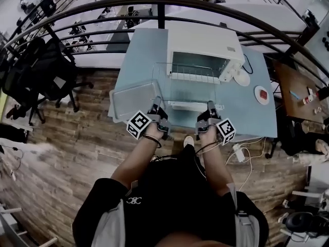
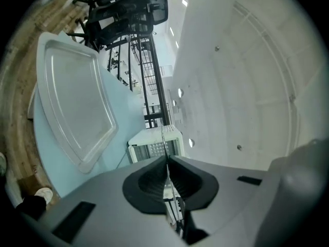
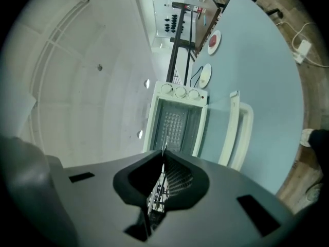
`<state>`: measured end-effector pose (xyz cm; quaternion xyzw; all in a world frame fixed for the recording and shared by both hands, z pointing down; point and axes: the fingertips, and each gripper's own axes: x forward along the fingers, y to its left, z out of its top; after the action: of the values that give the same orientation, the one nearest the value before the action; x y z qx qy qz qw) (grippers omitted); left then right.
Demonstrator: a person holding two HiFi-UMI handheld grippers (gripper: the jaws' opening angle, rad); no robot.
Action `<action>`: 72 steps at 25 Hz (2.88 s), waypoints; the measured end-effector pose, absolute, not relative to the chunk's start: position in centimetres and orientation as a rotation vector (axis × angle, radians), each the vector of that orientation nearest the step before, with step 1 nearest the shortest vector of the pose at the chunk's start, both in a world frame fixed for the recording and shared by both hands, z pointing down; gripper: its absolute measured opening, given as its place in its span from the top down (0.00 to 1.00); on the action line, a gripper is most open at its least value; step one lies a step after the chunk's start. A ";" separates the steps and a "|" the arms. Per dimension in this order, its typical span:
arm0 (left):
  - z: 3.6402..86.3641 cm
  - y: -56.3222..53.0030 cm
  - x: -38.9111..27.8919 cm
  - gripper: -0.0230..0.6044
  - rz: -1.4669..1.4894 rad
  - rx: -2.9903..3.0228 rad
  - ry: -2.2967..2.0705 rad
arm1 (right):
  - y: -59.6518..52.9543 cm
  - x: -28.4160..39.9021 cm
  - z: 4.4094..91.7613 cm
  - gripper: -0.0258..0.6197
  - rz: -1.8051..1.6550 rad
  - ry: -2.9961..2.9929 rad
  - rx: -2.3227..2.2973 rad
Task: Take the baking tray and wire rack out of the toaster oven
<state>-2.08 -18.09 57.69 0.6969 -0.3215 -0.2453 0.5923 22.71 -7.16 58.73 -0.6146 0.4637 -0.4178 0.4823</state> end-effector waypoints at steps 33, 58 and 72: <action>67.5 -19.5 -27.5 0.92 -0.676 1.315 -1.232 | -19.8 -0.4 68.5 0.93 -1.561 1.373 -1.431; 75.9 -18.4 -27.1 0.76 -0.122 1.284 -1.360 | -17.3 -0.5 75.3 0.75 -1.778 1.536 -1.831; 71.9 -18.8 -30.1 0.71 0.110 1.510 -1.664 | -15.5 1.8 73.7 0.70 -1.604 1.781 -2.046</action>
<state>-30.09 -18.75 71.89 0.6057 -0.6674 0.0440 0.4310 1.83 -15.52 73.66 -0.6494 0.5651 -0.5089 -0.0049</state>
